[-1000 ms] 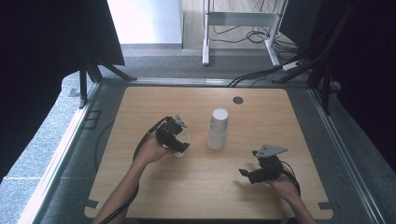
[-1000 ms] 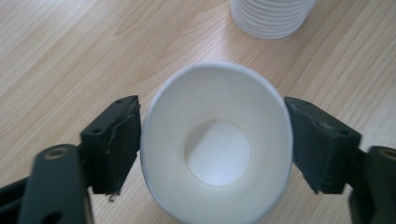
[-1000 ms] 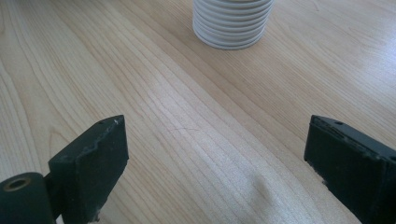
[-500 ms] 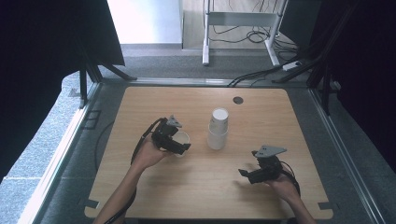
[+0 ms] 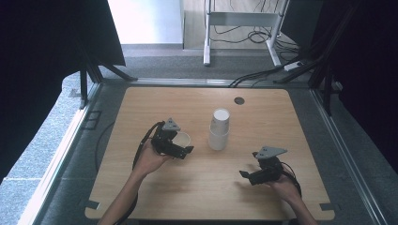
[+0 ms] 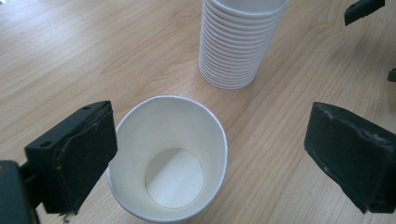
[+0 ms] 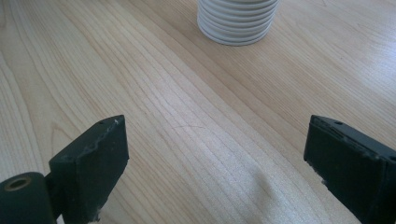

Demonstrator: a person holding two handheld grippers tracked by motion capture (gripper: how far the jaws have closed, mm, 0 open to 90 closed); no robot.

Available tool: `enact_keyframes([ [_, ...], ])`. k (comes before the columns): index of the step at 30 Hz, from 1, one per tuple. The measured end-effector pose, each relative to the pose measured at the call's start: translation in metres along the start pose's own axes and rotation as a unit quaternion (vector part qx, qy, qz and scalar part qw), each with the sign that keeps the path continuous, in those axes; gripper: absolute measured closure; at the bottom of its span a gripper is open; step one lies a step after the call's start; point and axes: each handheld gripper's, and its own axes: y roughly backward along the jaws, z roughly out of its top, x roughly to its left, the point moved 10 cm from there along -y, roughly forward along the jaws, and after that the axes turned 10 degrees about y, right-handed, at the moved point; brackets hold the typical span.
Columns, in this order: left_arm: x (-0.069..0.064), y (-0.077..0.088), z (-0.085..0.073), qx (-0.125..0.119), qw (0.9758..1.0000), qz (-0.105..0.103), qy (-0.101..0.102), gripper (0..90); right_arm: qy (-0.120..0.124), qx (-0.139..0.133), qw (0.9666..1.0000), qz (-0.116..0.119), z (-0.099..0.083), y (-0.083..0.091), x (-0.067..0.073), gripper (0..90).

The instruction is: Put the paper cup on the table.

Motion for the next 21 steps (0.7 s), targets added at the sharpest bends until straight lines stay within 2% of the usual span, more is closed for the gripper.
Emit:
enact_keyframes([
  [7, -0.006, 0.005, -0.001, -0.028, 0.9996, -0.001, 0.004, 0.0, 0.001, 0.001, 1.0000, -0.001, -0.001, -0.001, 0.000, 6.6],
  [21, -0.018, 0.016, -0.008, -0.060, 0.9982, 0.010, -0.006, 0.0, 0.002, 0.004, 1.0000, 0.002, -0.001, -0.001, 0.002, 6.9],
])
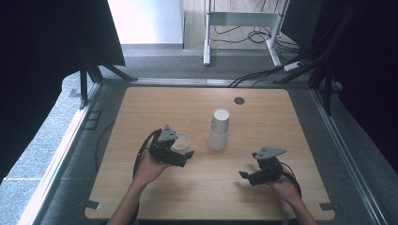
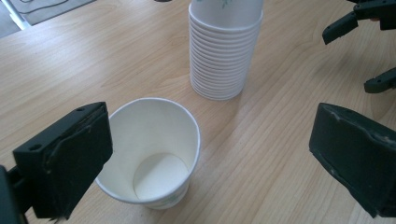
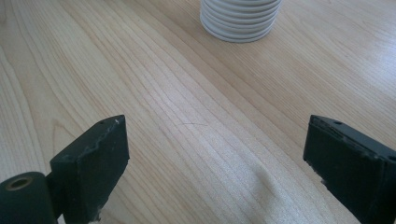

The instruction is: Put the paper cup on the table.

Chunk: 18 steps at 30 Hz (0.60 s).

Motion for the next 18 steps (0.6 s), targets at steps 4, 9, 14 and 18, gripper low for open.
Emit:
enact_keyframes([
  [4, -0.002, 0.004, -0.005, -0.004, 1.0000, 0.002, 0.000, 0.0, 0.002, 0.001, 1.0000, 0.001, 0.000, 0.000, 0.001, 7.1],
  [9, -0.004, 0.007, -0.012, -0.012, 0.9999, 0.005, 0.005, 0.0, 0.002, 0.000, 1.0000, 0.004, 0.001, 0.000, 0.003, 7.1],
  [14, -0.005, 0.008, -0.021, -0.015, 0.9998, 0.011, 0.008, 0.0, 0.001, 0.000, 1.0000, 0.006, 0.001, 0.000, 0.004, 6.9],
  [18, -0.007, 0.010, -0.029, -0.018, 0.9997, 0.015, 0.009, 0.0, -0.002, -0.001, 1.0000, 0.006, 0.001, 0.000, 0.004, 6.2],
])
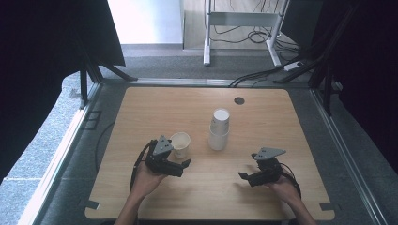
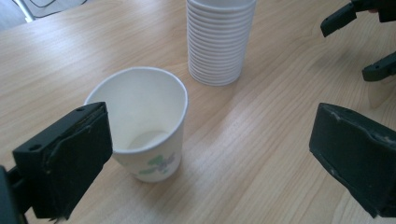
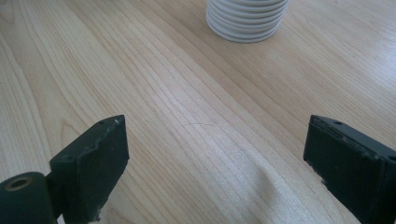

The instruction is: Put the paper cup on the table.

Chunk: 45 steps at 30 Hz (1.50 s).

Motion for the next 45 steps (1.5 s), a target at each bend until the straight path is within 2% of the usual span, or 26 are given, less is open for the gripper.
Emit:
enact_keyframes([
  [5, -0.007, -0.001, -0.012, -0.001, 1.0000, -0.006, 0.004, 0.0, -0.003, 0.004, 1.0000, 0.004, -0.001, -0.002, 0.001, 4.2],
  [11, -0.014, -0.010, -0.027, 0.016, 0.9998, -0.005, -0.008, 0.0, -0.005, 0.011, 0.9999, 0.011, -0.003, -0.004, 0.004, 2.3],
  [17, -0.022, -0.017, -0.035, 0.024, 0.9996, -0.016, -0.007, 0.0, -0.006, 0.012, 0.9997, 0.018, -0.004, -0.006, 0.007, 1.8],
  [29, -0.038, -0.036, -0.057, 0.057, 0.9977, -0.035, -0.011, 0.0, -0.001, 0.026, 0.9989, 0.038, -0.008, -0.016, 0.019, 0.1],
  [37, -0.051, -0.049, -0.071, 0.089, 0.9946, -0.047, -0.026, 0.0, 0.021, 0.042, 0.9970, 0.061, -0.011, -0.028, 0.037, 0.0],
  [41, -0.055, -0.055, -0.077, 0.110, 0.9921, -0.042, -0.044, 0.0, 0.031, 0.036, 0.9972, 0.059, -0.009, -0.032, 0.042, 0.0],
  [43, -0.055, -0.056, -0.078, 0.115, 0.9915, -0.043, -0.045, 0.0, 0.034, 0.030, 0.9975, 0.055, -0.008, -0.033, 0.042, 0.0],
  [45, -0.056, -0.058, -0.081, 0.132, 0.9893, -0.044, -0.044, 0.0, 0.039, 0.024, 0.9978, 0.049, -0.008, -0.035, 0.042, 0.0],
])
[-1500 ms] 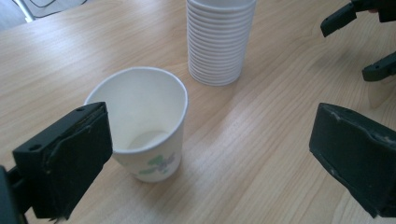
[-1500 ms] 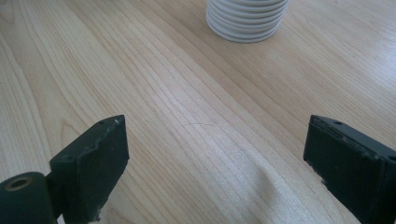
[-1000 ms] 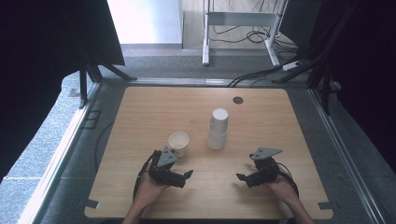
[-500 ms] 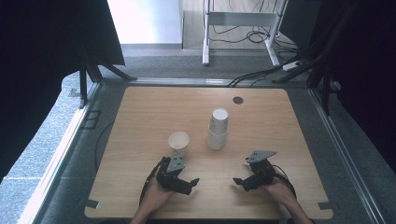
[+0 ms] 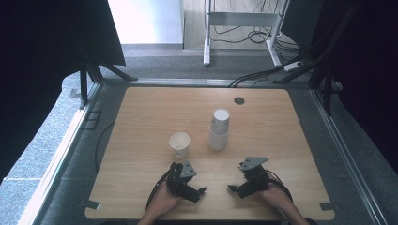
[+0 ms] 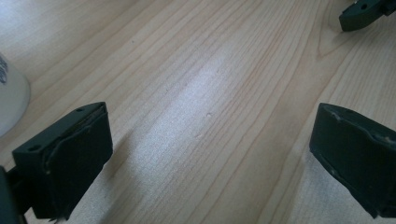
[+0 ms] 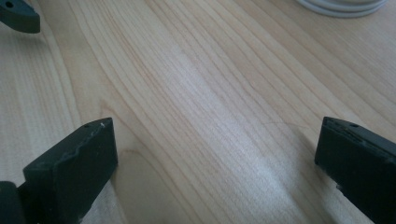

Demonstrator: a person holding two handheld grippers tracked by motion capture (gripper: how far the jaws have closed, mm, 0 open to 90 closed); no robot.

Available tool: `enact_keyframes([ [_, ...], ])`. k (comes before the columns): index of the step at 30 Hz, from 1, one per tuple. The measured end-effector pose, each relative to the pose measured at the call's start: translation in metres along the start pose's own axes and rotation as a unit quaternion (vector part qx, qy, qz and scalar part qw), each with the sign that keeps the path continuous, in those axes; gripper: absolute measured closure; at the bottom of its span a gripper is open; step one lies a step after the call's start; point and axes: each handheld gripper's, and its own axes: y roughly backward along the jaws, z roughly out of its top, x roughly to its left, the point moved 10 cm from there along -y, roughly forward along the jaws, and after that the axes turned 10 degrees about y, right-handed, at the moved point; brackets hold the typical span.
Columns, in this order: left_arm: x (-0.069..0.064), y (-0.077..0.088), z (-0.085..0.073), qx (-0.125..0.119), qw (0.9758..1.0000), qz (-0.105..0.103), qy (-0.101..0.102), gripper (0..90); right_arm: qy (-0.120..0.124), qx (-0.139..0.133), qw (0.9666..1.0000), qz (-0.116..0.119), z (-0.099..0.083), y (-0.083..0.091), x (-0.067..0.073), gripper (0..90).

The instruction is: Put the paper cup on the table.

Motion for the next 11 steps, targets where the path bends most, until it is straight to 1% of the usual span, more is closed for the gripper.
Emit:
enact_keyframes([
  [1, 0.0003, -0.0019, -0.0013, 0.009, 0.9999, 0.006, -0.002, 0.0, 0.000, -0.002, 1.0000, -0.001, 0.0001, -0.0003, -0.0003, 0.0],
  [2, -0.0001, -0.0021, -0.0015, 0.011, 0.9999, 0.008, -0.004, 0.0, 0.000, -0.003, 1.0000, -0.001, 0.0002, -0.0004, -0.0002, 0.0],
  [7, 0.0011, -0.0021, -0.0012, 0.009, 0.9999, 0.014, 0.002, 0.0, 0.003, -0.002, 1.0000, -0.001, 0.0000, -0.0003, -0.0004, 0.0],
  [9, 0.0019, -0.0019, -0.0015, 0.009, 0.9997, 0.021, 0.009, 0.0, 0.003, -0.002, 1.0000, 0.000, -0.0002, -0.0003, -0.0004, 0.0],
  [11, 0.0019, -0.0017, -0.0016, 0.009, 0.9997, 0.022, 0.010, 0.0, 0.004, -0.002, 1.0000, 0.000, -0.0003, -0.0002, -0.0004, 0.0],
])
